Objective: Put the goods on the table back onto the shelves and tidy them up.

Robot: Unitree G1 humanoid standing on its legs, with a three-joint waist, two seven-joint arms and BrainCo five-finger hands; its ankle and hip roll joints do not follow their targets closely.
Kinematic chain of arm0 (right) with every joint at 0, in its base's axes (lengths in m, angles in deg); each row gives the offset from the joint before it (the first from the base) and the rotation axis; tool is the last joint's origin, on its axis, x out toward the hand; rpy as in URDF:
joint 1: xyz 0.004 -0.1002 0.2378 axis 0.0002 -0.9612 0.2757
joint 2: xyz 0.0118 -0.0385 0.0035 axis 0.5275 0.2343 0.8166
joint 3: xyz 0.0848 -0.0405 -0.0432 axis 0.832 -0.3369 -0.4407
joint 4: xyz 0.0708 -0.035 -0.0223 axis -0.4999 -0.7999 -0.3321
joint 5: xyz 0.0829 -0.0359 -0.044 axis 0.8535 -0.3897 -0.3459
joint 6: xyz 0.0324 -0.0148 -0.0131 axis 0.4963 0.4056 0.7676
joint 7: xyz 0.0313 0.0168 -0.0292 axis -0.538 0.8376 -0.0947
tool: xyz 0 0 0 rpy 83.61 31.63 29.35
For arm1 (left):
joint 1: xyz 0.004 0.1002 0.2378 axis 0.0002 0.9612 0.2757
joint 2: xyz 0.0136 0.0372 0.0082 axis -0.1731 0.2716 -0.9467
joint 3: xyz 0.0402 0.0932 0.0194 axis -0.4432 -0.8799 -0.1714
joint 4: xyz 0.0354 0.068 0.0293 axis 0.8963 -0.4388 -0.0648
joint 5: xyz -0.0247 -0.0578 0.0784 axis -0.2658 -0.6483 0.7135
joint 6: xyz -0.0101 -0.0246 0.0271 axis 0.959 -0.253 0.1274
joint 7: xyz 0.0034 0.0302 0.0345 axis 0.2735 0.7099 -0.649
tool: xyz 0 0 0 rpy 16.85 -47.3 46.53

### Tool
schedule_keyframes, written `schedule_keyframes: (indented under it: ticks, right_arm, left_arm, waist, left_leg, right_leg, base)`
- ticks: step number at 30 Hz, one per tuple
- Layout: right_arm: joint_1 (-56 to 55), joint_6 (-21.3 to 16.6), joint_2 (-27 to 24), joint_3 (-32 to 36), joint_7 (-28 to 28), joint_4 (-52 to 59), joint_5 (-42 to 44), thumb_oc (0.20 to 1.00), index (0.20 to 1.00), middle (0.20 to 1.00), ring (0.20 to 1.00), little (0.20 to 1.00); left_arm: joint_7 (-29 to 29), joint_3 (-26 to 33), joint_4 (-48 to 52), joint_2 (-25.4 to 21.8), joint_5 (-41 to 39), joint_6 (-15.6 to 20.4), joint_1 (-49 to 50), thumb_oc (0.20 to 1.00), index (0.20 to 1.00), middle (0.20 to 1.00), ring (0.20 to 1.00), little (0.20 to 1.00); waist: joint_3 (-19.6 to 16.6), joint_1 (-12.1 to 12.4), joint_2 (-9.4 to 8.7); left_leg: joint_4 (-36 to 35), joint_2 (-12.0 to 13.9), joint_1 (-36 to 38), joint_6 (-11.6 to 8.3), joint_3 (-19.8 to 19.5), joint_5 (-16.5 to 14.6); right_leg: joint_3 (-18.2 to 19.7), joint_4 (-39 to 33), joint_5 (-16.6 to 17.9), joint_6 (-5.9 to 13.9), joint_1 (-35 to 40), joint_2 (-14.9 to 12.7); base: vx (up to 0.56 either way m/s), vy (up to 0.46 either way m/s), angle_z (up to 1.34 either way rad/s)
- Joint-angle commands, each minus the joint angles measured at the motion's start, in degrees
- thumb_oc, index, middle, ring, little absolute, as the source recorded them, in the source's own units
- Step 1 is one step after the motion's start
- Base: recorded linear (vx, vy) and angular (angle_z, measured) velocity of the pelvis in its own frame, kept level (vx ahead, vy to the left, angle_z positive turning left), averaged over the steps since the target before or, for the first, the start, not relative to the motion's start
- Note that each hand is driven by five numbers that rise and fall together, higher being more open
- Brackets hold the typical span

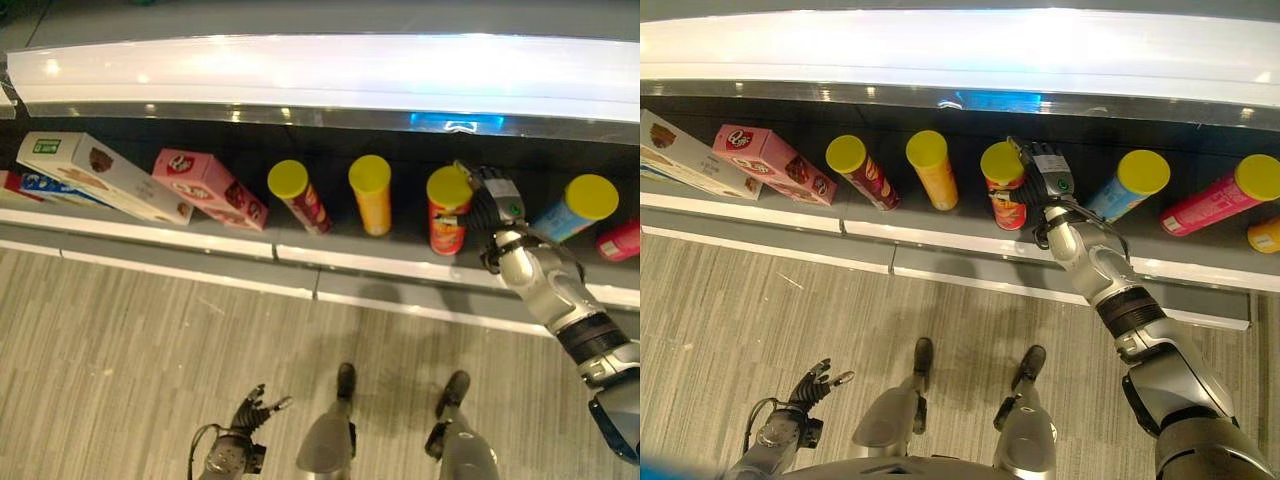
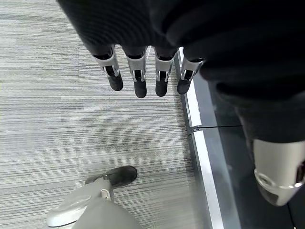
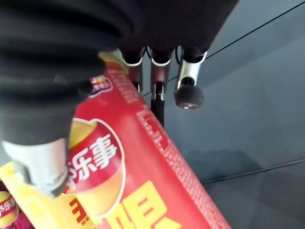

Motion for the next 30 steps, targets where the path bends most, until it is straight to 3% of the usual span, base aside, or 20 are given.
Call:
schedule_keyframes:
  ticks: [1,30]
  right_arm:
    - [7.53,-1.08,2.41,-0.33,4.41,-1.73,-0.23,0.200,0.200,0.200,0.200,0.200]
    - [8.52,-0.52,2.16,-0.87,5.83,-4.12,0.11,0.200,0.200,0.200,0.200,0.200]
  left_arm:
    - [-1.68,-4.06,-2.13,-2.83,-0.82,1.17,-1.59,1.000,1.000,1.000,1.000,1.000]
    - [-2.43,-4.99,-2.38,-2.55,-0.70,1.44,-1.65,1.000,1.000,1.000,1.000,1.000]
  waist:
    - [-1.07,1.31,-2.46]
    - [-0.85,1.93,-1.21]
  left_leg:
    - [0.22,1.47,-2.73,-1.74,3.12,1.12]
    - [0.22,1.22,-3.89,-1.93,2.47,1.30]
  right_leg:
    - [4.03,0.60,-1.14,4.87,-0.01,-5.81]
    - [3.10,0.60,-1.32,5.08,-0.35,-6.20]
  base:
    - [0.00,0.000,0.00]
    - [0.00,-0.001,0.01]
